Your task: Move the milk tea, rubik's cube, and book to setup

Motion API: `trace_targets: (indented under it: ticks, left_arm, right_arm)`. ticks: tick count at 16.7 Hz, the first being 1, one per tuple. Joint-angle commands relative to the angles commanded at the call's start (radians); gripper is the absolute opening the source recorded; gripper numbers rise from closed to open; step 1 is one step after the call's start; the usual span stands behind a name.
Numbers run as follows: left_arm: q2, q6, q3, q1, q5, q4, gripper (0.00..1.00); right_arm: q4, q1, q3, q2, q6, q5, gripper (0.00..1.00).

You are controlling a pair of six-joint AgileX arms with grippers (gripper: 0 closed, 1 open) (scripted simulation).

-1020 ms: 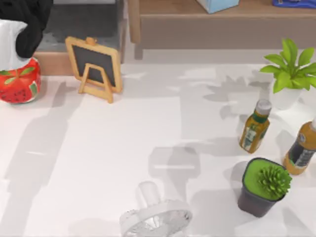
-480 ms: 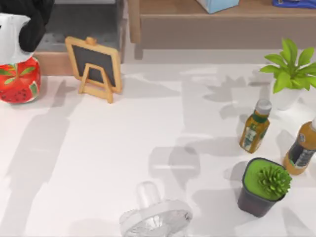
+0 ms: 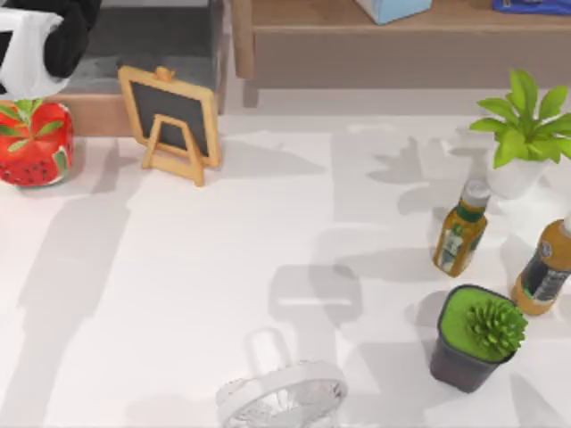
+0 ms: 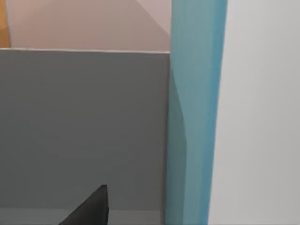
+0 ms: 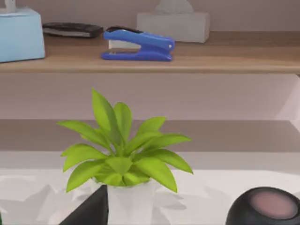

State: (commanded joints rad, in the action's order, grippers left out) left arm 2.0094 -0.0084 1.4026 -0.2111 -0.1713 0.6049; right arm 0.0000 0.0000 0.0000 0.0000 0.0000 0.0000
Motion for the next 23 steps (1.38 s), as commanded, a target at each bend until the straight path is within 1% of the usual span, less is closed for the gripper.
trace_targets:
  ticks: [13, 14, 23]
  left_arm:
    - [0.000, 0.000, 0.000, 0.000, 0.000, 0.000, 0.02]
    - [0.000, 0.000, 0.000, 0.000, 0.000, 0.000, 0.00]
    - [-0.005, 0.001, -0.001, -0.003, 0.000, -0.001, 0.00]
  right_arm:
    - [0.000, 0.000, 0.000, 0.000, 0.000, 0.000, 1.00]
    - [0.000, 0.000, 0.000, 0.000, 0.000, 0.000, 1.00]
    - [0.000, 0.000, 0.000, 0.000, 0.000, 0.000, 1.00]
